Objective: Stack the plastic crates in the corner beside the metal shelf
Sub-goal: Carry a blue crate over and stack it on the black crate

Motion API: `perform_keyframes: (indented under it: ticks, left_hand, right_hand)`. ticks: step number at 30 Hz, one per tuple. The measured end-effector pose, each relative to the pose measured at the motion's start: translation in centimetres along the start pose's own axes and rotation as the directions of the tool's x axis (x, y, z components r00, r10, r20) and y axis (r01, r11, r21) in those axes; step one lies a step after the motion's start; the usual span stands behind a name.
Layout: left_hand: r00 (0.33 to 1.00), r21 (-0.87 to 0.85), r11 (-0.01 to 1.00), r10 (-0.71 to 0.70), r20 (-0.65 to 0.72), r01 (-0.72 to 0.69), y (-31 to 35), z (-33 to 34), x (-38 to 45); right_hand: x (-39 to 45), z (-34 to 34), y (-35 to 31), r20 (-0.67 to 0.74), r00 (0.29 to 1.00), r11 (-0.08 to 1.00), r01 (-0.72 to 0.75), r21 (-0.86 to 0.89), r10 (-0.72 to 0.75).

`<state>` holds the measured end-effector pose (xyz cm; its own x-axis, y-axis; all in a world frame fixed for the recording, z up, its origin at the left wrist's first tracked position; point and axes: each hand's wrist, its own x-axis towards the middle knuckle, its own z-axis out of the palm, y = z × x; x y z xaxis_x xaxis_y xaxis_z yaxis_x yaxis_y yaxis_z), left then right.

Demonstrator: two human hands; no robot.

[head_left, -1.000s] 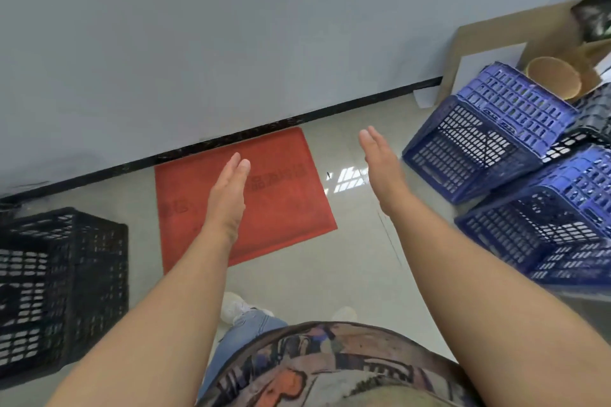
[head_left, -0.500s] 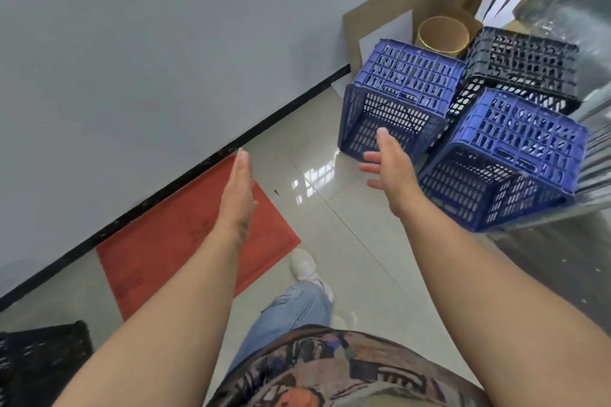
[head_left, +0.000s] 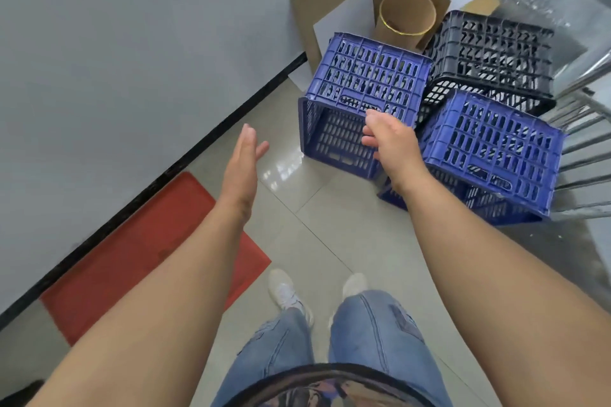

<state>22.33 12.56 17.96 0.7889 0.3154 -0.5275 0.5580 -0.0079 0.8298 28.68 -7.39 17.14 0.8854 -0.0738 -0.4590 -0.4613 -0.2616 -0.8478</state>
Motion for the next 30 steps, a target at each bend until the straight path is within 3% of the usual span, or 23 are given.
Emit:
perform_keyframes:
  ticks: [8,14,18,23,27,30]
  left_hand:
    - [0.993,-0.1,0.992,-0.088,-0.082,0.08,0.5,8.0,9.5]
    - [0.975,-0.161,0.973,-0.186,-0.126,0.165,-2.4,12.2,15.5]
    - [0.959,-0.177,0.96,-0.242,-0.149,0.215,-5.5,12.9,17.3]
    - [0.932,-0.205,0.944,-0.3,-0.204,0.259,-9.5,11.5,18.9]
    - [0.913,-0.222,0.931,-0.34,-0.228,0.291,-12.6,9.8,20.1]
    - [0.907,-0.245,0.92,-0.36,-0.218,0.306,-14.6,8.6,20.7]
  right_hand:
    - [12.7,-2.8,0.0,0.081,0.997,0.994,0.013,-0.11,-0.004]
    - [21.6,-1.7,2.2,0.16,0.987,0.921,0.087,-0.38,-0.027]
    - [25.6,0.3,4.8,0.231,0.973,0.798,0.133,-0.588,0.008]
    - [28.1,3.1,7.8,0.253,0.964,0.561,0.165,-0.811,0.083]
    - [29.1,4.7,9.6,0.252,0.963,0.404,0.192,-0.894,0.1]
    - [29.8,5.7,10.6,0.264,0.958,0.368,0.207,-0.906,0.109]
